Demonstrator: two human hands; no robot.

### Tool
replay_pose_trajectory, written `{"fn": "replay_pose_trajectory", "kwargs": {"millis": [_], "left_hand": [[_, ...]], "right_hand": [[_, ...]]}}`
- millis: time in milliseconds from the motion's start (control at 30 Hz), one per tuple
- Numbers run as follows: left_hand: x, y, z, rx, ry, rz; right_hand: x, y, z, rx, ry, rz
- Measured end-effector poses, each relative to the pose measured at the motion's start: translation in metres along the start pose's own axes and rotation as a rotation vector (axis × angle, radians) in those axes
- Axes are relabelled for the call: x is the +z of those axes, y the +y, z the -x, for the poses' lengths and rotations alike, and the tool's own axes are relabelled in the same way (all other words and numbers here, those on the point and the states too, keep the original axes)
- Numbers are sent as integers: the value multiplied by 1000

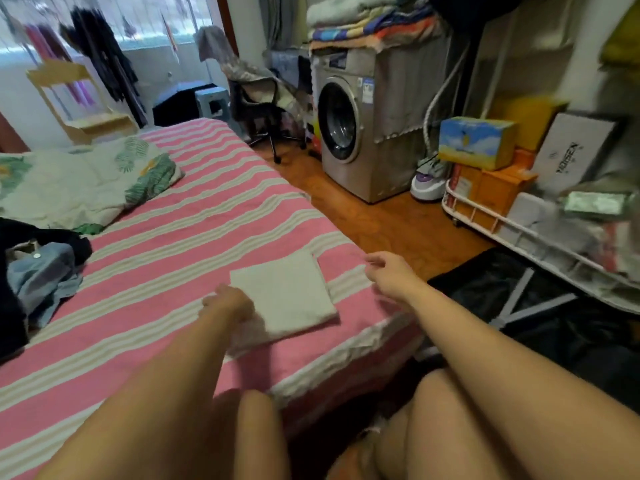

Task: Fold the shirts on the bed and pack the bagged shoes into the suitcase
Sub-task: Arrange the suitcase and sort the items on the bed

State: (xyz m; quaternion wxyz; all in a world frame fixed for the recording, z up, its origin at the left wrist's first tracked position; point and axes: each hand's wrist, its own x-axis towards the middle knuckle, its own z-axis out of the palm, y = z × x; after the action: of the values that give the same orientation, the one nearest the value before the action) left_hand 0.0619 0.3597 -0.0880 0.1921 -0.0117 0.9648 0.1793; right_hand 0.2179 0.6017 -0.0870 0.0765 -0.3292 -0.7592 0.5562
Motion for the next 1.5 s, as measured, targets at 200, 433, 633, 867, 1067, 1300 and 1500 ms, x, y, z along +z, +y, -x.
{"fn": "replay_pose_trajectory", "kwargs": {"millis": [200,433,633,867,1067,1300,1500], "left_hand": [[46,110,94,769,140,204],[149,195,230,1112,-442,285],[250,232,231,1092,-699,69],[449,207,255,1136,-958,-524],[574,164,281,1041,-955,-971],[626,137,336,1173,-943,-1120],[585,130,306,1307,-838,-1331]], "right_hand": [[-77,58,67,254,174,-60],[-204,107,144,404,419,-21],[-296,207,177,683,582,89],[-293,427,248,1038,395,183],[-249,560,330,1247,304,168],[-189,620,393,1050,378,467],[-205,600,376,1054,556,162]]}}
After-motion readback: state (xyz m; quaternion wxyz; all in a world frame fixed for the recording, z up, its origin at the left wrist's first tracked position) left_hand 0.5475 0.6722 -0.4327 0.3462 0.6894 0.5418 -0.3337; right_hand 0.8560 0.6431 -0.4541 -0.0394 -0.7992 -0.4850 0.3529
